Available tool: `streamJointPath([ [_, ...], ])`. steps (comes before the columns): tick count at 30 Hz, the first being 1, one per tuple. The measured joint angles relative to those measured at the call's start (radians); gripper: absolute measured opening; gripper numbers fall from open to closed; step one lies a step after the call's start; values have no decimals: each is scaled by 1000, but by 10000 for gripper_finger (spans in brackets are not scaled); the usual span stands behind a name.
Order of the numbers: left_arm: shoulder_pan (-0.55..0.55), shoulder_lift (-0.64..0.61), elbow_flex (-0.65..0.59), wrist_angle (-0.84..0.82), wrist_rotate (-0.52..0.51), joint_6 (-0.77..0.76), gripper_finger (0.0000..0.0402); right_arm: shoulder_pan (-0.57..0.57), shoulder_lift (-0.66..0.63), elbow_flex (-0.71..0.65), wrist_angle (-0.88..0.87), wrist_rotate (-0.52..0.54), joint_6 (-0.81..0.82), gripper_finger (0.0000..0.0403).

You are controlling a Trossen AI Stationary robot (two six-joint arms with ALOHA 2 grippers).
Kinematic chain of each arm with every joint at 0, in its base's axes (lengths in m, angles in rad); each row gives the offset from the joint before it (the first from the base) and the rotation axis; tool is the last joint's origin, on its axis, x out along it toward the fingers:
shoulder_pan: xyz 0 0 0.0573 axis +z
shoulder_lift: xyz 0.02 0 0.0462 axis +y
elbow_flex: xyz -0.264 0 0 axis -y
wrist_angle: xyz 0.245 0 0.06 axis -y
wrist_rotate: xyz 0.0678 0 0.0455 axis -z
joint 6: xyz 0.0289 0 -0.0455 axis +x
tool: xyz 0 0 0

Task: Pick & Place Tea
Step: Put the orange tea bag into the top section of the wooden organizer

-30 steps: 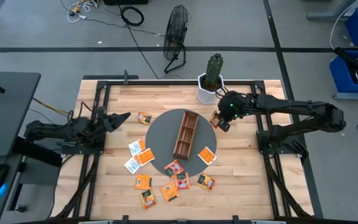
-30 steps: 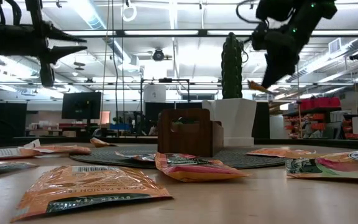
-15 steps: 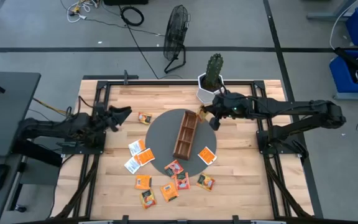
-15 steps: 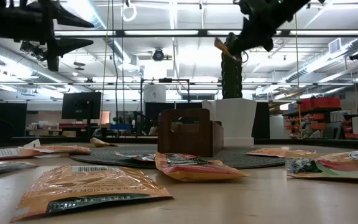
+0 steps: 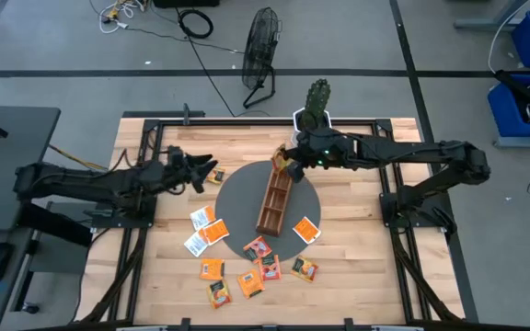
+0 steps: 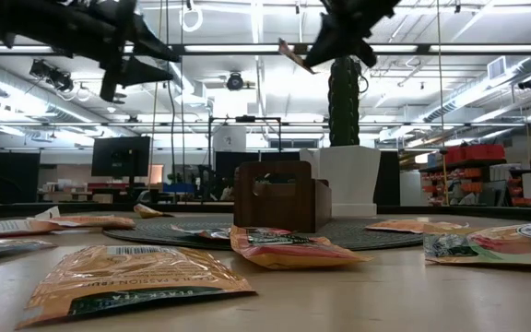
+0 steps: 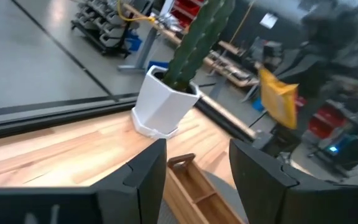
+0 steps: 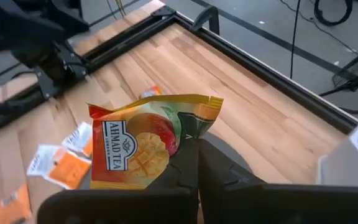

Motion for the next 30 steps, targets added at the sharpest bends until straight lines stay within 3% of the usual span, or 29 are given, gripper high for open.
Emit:
streamJointPath([
  [4,25,85,51,1,8,-4,179,0,80,93,-19,0,18,0],
  [16,69,251,132,129,203,98,179,0,289,282,-52,55,16,0],
  [30,70,312,132,256,222,126,179,0,305,298,67,71,15,0],
])
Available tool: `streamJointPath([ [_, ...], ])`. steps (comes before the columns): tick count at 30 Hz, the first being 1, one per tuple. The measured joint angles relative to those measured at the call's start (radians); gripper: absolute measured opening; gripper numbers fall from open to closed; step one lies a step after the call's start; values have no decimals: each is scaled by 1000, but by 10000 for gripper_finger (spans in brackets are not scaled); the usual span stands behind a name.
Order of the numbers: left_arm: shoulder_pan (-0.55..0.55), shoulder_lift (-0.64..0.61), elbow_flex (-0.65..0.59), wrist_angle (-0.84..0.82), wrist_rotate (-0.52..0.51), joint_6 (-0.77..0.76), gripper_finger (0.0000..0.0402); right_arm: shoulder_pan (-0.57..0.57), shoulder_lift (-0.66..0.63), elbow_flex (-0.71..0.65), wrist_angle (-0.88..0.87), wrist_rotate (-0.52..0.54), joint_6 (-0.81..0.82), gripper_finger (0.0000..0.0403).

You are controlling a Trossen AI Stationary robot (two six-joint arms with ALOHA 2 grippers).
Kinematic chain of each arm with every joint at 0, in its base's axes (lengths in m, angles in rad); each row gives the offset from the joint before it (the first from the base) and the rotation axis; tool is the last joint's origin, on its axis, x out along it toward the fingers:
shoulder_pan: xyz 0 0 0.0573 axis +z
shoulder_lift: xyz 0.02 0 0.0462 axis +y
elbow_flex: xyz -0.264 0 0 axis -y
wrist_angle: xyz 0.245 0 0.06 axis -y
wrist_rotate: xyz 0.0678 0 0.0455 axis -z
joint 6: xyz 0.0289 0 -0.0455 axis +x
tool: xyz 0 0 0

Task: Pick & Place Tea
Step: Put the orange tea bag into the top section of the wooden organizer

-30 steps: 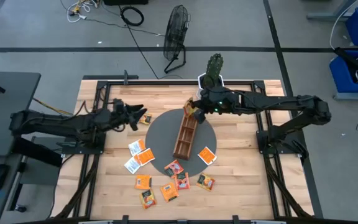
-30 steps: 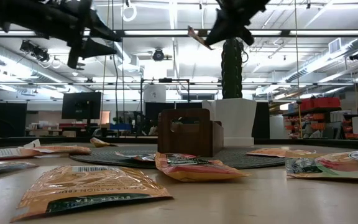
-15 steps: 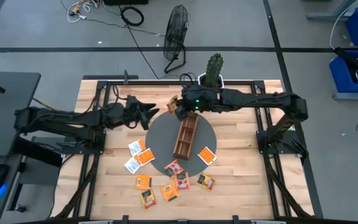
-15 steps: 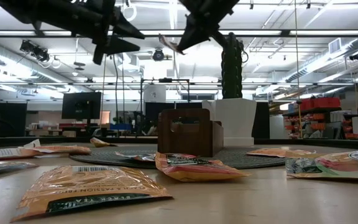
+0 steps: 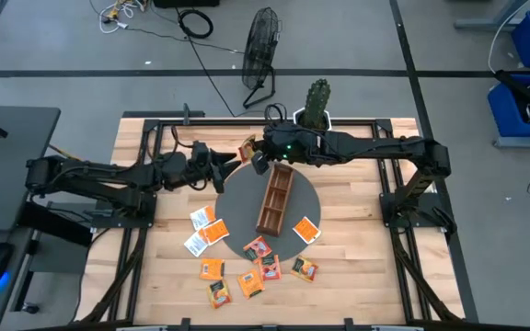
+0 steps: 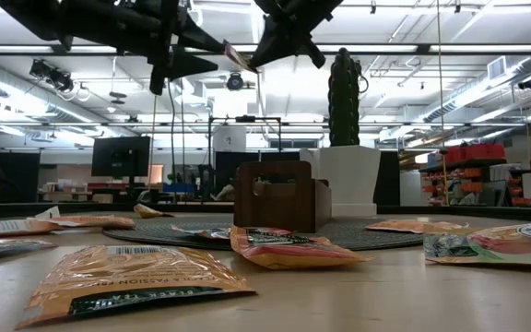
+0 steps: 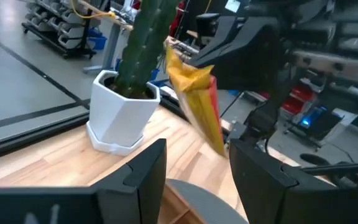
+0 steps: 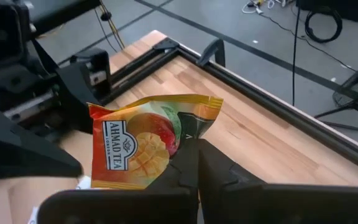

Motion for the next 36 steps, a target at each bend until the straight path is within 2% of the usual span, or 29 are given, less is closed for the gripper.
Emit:
streamJointPath([
  [10,25,69,1,136,29,-28,179,0,0,0,1,-8,0,0],
  [15,51,72,1,134,31,-91,171,4,0,0,2,-32,0,0],
  [19,66,72,1,133,44,-106,136,9,1,0,6,-41,7,0],
  [24,78,72,1,133,116,-105,64,9,-4,0,29,-66,0,0],
  [27,78,72,1,134,126,-106,22,8,-13,0,29,-88,-5,0],
  [32,77,68,1,136,143,-131,25,0,-55,0,-16,-212,-60,2],
  [36,86,70,1,126,221,-135,24,-12,-115,0,-72,-296,-80,24],
])
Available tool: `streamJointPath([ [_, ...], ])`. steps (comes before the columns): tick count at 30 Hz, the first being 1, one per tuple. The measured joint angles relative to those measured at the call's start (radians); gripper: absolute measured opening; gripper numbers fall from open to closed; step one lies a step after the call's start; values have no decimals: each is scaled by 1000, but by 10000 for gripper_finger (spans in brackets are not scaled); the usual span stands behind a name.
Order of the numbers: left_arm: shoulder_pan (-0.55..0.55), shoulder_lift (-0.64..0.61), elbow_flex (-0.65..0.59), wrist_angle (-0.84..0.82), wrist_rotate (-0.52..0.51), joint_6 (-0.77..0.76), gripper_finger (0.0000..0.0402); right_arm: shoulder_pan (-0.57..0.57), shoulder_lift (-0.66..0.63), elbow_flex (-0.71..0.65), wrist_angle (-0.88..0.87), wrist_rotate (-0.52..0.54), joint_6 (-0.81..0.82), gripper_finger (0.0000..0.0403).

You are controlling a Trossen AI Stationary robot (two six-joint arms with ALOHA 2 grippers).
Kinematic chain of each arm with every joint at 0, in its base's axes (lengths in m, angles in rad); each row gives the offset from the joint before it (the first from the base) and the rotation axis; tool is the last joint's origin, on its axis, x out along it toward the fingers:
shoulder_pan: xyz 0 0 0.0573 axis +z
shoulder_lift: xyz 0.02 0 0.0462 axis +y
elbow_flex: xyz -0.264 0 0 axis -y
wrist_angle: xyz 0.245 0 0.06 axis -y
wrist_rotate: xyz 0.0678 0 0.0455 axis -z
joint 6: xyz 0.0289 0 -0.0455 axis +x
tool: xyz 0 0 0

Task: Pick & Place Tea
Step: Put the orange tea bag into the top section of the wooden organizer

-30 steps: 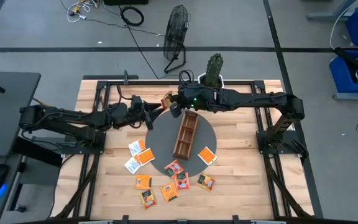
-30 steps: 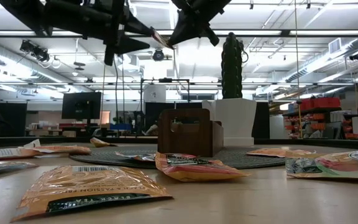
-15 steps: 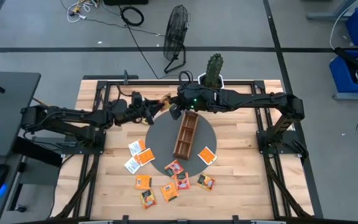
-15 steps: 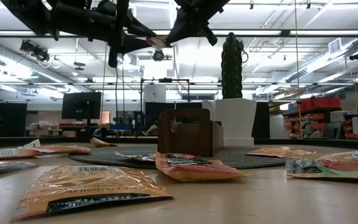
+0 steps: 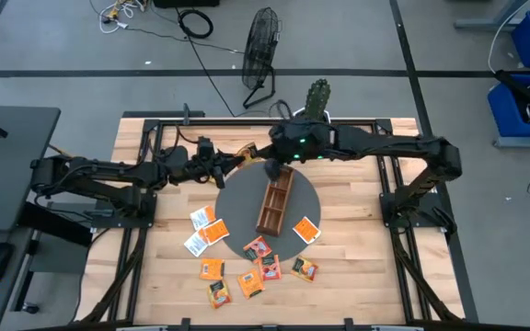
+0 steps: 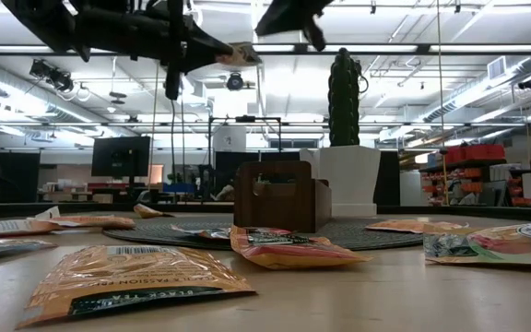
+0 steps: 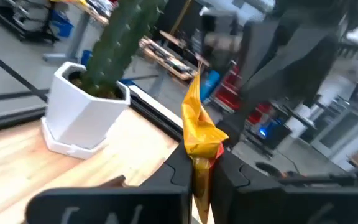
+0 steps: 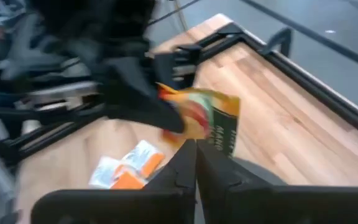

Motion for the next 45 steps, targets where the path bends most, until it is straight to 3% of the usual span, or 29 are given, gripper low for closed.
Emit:
streamJointPath([
  [7,61,-1,0,42,255,-58,20,-28,-92,0,-75,-95,30,100],
  [13,117,-1,0,140,448,-111,20,-55,-100,0,-56,-365,83,186],
  [19,149,-1,0,158,512,-169,20,-54,-70,-1,-2,-345,118,227],
  [23,148,0,0,168,522,-173,20,-54,-46,-1,19,-308,118,228],
  [37,139,0,0,170,527,-181,21,-49,22,0,100,-339,140,195],
  [41,139,0,0,177,527,-181,24,-49,26,-1,97,-347,136,159],
  [45,139,0,0,176,527,-181,20,-49,25,-1,106,-358,133,91],
])
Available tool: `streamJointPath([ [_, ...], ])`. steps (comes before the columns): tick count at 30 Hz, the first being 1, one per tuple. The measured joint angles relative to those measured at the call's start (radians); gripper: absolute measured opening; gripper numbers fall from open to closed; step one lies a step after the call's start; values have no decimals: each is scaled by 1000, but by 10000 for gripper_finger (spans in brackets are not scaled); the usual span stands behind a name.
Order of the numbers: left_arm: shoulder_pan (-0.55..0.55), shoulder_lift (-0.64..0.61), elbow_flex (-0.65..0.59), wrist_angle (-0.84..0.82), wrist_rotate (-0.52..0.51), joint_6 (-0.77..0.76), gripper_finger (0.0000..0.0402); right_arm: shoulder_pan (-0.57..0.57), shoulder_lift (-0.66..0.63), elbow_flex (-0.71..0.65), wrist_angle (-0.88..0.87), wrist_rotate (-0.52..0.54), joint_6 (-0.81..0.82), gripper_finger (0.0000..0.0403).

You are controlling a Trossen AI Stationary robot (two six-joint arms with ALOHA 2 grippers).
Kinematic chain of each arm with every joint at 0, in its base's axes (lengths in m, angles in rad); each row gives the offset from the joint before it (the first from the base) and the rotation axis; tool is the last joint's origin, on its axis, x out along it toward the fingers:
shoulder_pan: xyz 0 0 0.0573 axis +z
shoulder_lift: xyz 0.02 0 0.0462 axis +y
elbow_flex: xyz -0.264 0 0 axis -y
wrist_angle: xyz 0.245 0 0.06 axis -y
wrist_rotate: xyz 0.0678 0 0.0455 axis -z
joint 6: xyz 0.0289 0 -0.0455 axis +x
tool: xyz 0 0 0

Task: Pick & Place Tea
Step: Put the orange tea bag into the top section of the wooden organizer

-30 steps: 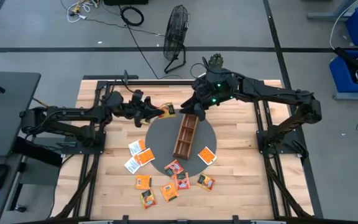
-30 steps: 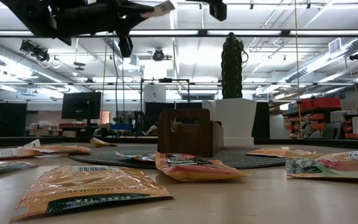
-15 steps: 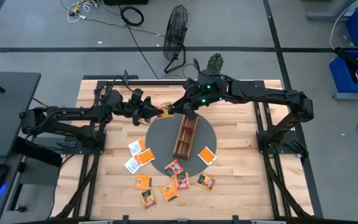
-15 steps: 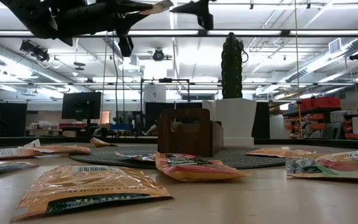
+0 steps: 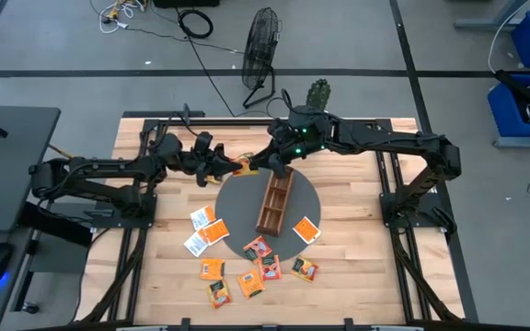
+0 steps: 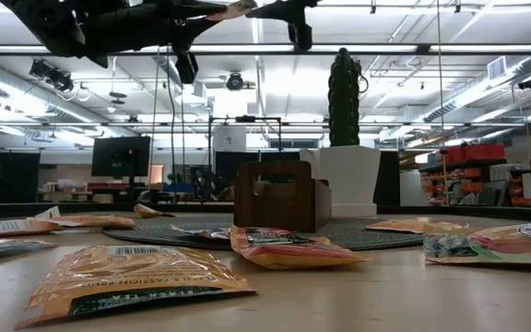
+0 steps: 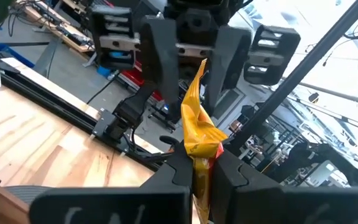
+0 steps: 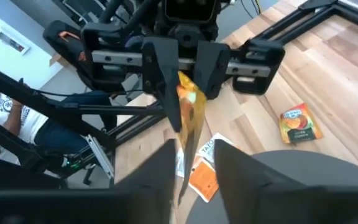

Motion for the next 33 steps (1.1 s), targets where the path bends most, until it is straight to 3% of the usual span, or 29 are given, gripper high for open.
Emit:
streamJointPath([
  [3,0,0,0,-1,1,0,21,0,0,0,3,-28,-7,24],
  [5,-1,0,0,0,1,0,25,0,0,0,3,-26,-17,10],
  [15,12,0,1,6,-4,2,44,0,-29,0,-81,5,65,2],
  [25,96,0,0,2,-1,66,61,-2,-141,1,-356,109,129,1],
  [33,166,-1,0,2,-12,260,62,-1,-204,1,-541,220,260,0],
])
